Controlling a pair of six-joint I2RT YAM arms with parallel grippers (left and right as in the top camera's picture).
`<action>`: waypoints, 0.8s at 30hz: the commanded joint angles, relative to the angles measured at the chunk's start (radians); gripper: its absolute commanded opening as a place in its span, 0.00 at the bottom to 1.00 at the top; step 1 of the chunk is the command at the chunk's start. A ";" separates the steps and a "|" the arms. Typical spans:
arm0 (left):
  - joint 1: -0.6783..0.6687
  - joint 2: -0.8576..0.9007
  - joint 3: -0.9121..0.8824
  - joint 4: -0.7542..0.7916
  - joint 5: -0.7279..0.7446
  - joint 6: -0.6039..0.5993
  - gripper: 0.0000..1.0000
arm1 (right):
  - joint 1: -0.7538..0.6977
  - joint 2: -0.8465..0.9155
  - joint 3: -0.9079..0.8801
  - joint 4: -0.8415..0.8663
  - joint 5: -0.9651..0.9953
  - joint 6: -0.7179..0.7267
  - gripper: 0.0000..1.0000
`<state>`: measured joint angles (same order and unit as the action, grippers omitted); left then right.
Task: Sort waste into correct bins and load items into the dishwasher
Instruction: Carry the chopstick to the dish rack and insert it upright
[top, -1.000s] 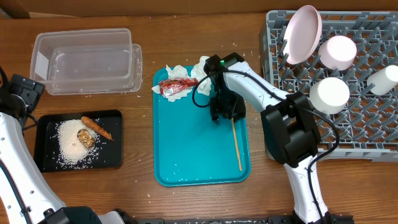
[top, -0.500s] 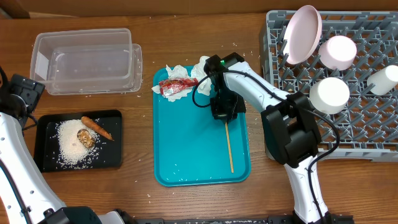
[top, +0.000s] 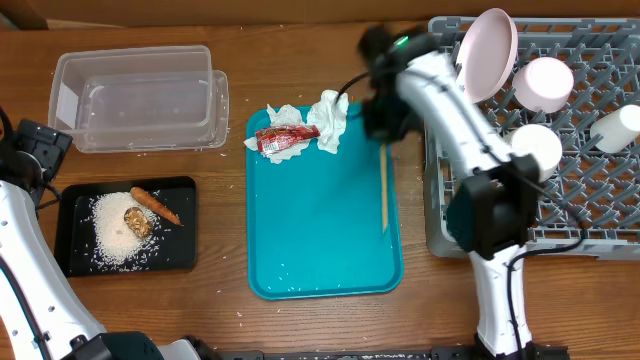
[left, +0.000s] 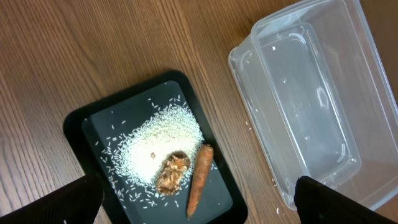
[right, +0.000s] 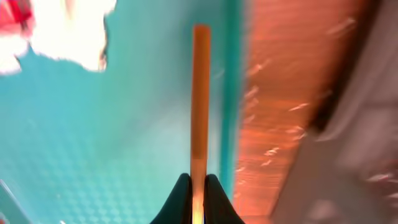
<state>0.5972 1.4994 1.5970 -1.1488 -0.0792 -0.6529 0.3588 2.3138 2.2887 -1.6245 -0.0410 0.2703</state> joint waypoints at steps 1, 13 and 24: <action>-0.002 0.004 0.000 0.000 0.002 -0.013 1.00 | -0.099 -0.044 0.153 -0.018 0.026 -0.095 0.04; -0.002 0.004 0.000 0.000 0.002 -0.013 1.00 | -0.331 -0.045 0.316 0.112 0.040 -0.224 0.04; -0.002 0.004 0.000 0.000 0.002 -0.013 1.00 | -0.348 -0.043 0.288 0.225 0.040 -0.271 0.04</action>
<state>0.5972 1.4994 1.5970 -1.1488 -0.0792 -0.6529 0.0082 2.2951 2.5801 -1.4178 -0.0071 0.0170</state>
